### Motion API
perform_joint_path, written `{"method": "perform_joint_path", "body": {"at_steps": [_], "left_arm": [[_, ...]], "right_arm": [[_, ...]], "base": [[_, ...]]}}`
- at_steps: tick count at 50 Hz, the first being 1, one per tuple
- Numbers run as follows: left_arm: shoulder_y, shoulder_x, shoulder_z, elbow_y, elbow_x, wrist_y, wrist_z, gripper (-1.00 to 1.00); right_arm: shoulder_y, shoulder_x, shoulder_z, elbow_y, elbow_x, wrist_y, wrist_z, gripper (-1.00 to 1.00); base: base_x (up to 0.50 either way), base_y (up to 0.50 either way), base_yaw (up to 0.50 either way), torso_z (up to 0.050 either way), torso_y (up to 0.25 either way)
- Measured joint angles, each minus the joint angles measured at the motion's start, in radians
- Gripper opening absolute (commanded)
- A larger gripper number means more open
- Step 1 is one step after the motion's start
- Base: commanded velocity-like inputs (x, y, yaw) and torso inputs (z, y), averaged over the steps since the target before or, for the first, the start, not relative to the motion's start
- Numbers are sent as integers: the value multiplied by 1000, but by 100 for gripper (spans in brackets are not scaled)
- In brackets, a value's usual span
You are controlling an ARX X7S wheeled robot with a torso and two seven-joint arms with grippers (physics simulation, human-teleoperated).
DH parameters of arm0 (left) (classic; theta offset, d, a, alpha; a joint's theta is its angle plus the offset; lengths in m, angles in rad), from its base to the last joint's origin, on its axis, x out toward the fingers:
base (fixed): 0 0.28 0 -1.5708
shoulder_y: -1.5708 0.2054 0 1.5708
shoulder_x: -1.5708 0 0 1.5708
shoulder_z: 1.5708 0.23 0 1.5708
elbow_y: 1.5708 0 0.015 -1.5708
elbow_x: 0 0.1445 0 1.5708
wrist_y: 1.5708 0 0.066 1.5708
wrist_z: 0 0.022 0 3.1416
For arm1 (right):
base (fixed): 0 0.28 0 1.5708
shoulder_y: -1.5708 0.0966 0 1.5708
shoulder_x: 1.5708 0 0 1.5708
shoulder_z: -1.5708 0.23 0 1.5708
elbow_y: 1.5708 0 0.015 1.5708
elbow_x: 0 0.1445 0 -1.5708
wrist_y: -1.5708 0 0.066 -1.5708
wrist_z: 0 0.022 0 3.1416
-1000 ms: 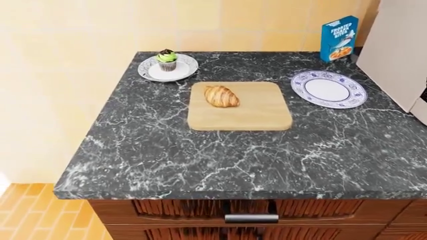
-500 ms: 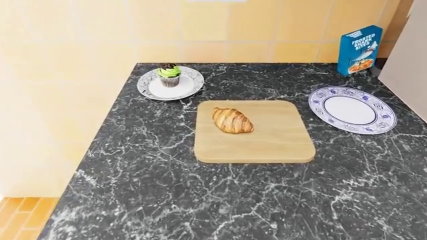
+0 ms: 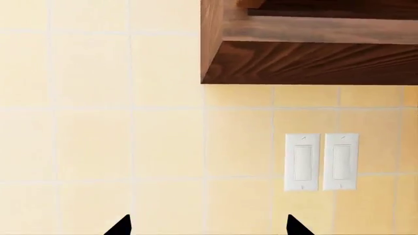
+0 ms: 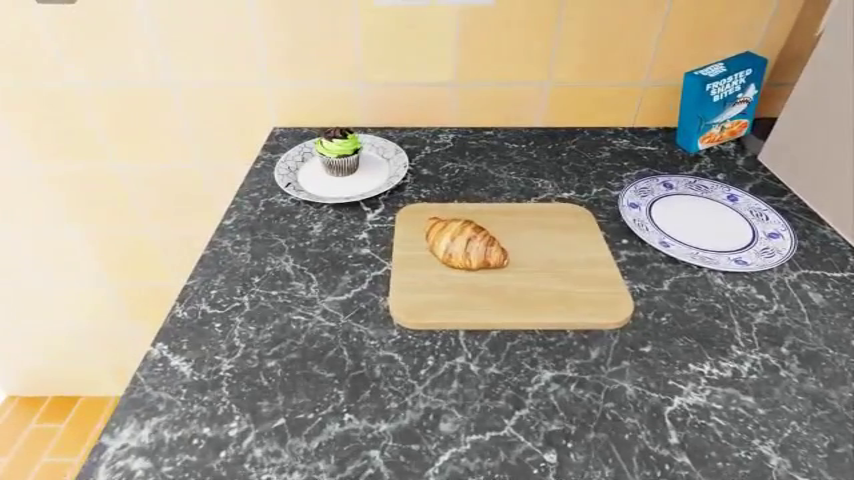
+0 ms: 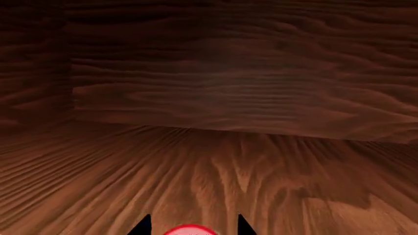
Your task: From the different types of pastries on the counter, select a croissant and place it on the cutting board. Then retrieve a jar of jam from the cabinet and place it alongside the croissant on the cutting board.
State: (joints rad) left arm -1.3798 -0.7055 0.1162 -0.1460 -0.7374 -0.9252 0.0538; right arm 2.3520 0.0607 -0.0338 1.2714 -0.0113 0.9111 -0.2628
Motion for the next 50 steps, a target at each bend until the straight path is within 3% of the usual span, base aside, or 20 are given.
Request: {"method": "perform_joint_path", "body": {"at_steps": [15,24,43,50], "left_arm": [[4,-2,-5,19,-14,-14,-7,100],[0,-3,-4,23,-17,-18,-9,100],[-8,-4,-2,22,-18,-19,-12,100],[-12,-4,-1,20,-18,-18,-11,100]], "right_arm": [[-287,47,30,-546,46,132,-60,-100],[-402,59,46,-755,63,202,-67,-100],[-468,73,56,-877,78,331,-64,-100],[-486,72,44,-773,70,371,-61,-100]], "base": [[2,0,1,0,0],[3,0,2,0,0],[4,0,3,0,0],[3,0,2,0,0]]}}
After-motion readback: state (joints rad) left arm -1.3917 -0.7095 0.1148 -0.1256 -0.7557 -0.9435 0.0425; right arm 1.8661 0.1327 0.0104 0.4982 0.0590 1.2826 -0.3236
